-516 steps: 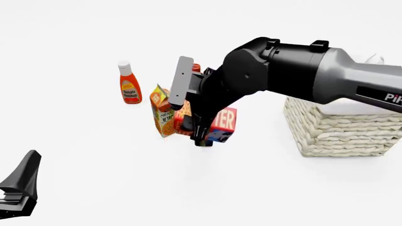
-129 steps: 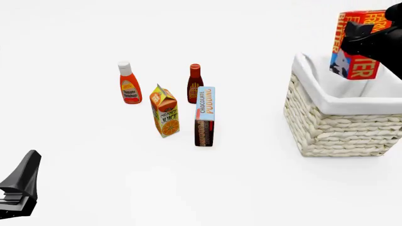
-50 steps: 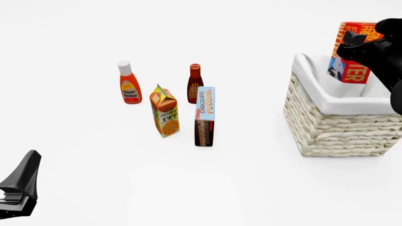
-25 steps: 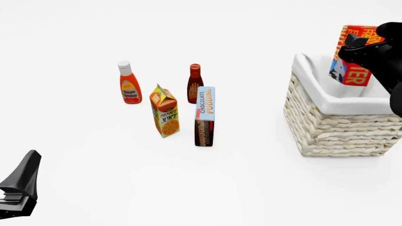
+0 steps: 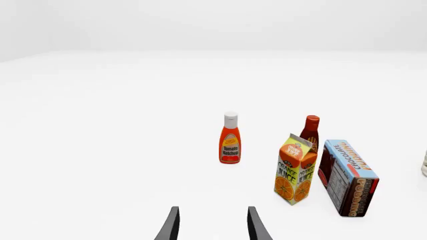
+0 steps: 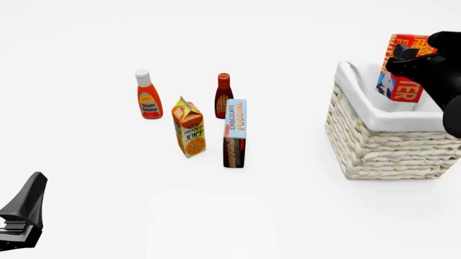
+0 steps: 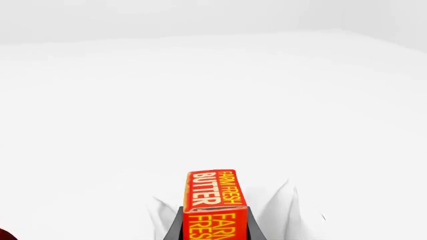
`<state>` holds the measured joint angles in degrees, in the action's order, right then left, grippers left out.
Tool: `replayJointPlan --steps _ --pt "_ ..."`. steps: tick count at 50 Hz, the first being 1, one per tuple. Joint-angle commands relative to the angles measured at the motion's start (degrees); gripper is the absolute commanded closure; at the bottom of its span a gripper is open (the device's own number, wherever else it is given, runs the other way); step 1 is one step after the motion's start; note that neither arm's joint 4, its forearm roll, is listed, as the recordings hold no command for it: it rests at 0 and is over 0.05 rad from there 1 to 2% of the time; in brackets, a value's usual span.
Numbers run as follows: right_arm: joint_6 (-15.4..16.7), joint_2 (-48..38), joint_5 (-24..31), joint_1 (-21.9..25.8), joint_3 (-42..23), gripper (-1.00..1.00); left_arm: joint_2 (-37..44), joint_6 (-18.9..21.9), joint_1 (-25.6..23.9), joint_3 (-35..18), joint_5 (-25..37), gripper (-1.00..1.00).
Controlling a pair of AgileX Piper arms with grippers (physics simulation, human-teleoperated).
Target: Pick the butter and place it in the basket.
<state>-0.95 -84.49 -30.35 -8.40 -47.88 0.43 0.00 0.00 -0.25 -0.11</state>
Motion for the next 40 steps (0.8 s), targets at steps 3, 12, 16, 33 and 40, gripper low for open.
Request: replayJointPlan --steps 3,12,16,33,40 --pt "-1.2 0.15 -0.88 -0.21 -0.29 1.0 0.0 0.0 0.0 0.0 0.0 -1.0" --pt "-1.28 0.05 -1.32 -0.34 0.23 1.0 0.0 0.0 0.0 0.0 0.0 -1.0" --pt "-1.3 -0.12 -1.42 -0.37 0.24 1.0 0.0 0.0 0.0 0.0 0.0 -1.0" --pt "-1.15 -0.65 -2.02 -0.75 0.56 1.0 0.0 0.0 0.0 0.0 0.0 -1.0" --pt "-0.58 -1.1 -1.82 -0.52 0.01 1.0 0.0 0.0 0.0 0.0 0.0 -1.0"
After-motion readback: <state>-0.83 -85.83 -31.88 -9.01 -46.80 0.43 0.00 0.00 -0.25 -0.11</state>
